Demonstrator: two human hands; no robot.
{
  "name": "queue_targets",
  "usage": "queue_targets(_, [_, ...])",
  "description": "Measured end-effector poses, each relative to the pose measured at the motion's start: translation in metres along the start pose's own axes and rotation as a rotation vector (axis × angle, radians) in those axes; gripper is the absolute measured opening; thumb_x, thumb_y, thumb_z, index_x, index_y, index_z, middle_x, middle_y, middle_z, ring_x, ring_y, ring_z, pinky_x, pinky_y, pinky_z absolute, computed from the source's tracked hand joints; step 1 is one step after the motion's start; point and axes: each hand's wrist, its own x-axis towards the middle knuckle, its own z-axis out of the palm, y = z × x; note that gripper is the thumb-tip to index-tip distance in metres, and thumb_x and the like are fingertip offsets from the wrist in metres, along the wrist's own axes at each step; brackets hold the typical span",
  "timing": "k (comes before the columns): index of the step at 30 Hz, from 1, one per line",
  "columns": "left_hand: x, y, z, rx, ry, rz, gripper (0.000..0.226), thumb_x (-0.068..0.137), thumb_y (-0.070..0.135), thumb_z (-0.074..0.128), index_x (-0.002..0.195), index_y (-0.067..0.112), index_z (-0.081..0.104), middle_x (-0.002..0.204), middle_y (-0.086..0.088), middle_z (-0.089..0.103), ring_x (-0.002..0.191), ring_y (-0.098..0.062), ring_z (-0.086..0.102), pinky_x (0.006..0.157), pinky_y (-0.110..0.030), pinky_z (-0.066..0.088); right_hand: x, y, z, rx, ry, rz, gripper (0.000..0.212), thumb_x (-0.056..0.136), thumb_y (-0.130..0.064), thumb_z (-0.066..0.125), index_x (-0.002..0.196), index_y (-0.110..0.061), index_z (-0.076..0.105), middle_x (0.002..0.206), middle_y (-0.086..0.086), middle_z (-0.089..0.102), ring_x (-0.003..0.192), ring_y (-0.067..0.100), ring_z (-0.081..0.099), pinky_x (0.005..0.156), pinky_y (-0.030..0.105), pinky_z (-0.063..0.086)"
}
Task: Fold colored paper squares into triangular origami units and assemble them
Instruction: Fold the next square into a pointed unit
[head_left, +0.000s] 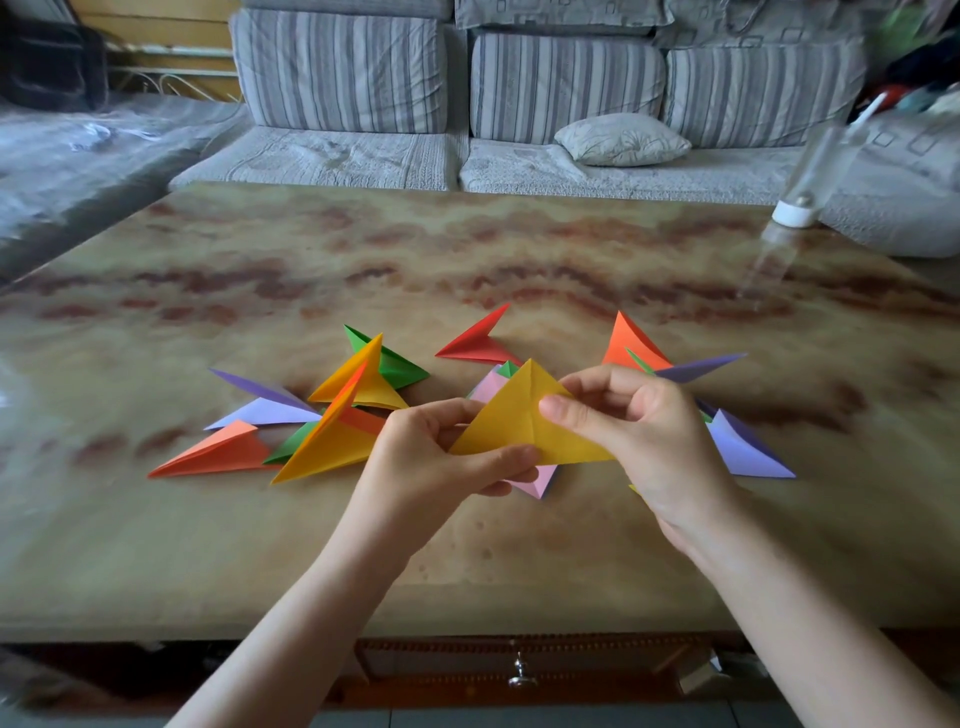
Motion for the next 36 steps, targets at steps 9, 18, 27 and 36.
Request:
queue_targets(9, [0.001, 0.001, -0.003, 0.030, 0.097, 0.085, 0.010, 0.071, 0.006, 0.078, 0.075, 0.009, 0.069, 0.063, 0.000, 0.073, 0.058, -0.007, 0.068, 0.054, -0.012, 0.050, -0.003, -0.006, -0.007, -0.059, -0.272, 0.206, 0.019, 0.068, -0.017, 0.079, 0.078, -0.002, 0.072, 0.069, 0.011, 0.072, 0.060, 0.018, 0.066, 0.056, 0.023, 0.052])
queue_targets(18, [0.001, -0.002, -0.006, 0.139, 0.097, 0.107, 0.011, 0.069, 0.011, 0.080, 0.074, 0.010, 0.071, 0.066, 0.002, 0.073, 0.064, -0.012, 0.070, 0.064, -0.019, 0.055, -0.002, -0.007, -0.008, -0.126, -0.333, 0.140, 0.008, 0.076, -0.011, 0.074, 0.075, -0.003, 0.073, 0.069, 0.012, 0.073, 0.059, 0.014, 0.066, 0.054, 0.018, 0.048])
queue_targets(27, [0.004, 0.002, -0.009, 0.114, 0.100, 0.102, 0.016, 0.069, 0.007, 0.079, 0.082, 0.005, 0.071, 0.070, -0.003, 0.074, 0.068, -0.017, 0.073, 0.073, -0.031, 0.059, 0.004, -0.009, -0.024, -0.029, -0.525, 0.182, 0.020, 0.088, -0.006, 0.055, 0.100, 0.004, 0.068, 0.093, 0.016, 0.073, 0.087, 0.027, 0.072, 0.071, 0.025, 0.056])
queue_targets(36, [0.003, 0.002, -0.013, 0.131, 0.092, 0.104, 0.016, 0.068, 0.008, 0.079, 0.082, 0.009, 0.071, 0.068, -0.001, 0.074, 0.066, -0.015, 0.072, 0.071, -0.025, 0.058, 0.009, -0.003, -0.036, -0.032, -0.686, 0.146, 0.046, 0.094, -0.002, 0.045, 0.139, -0.007, 0.038, 0.118, 0.019, 0.065, 0.110, 0.029, 0.063, 0.097, 0.035, 0.048])
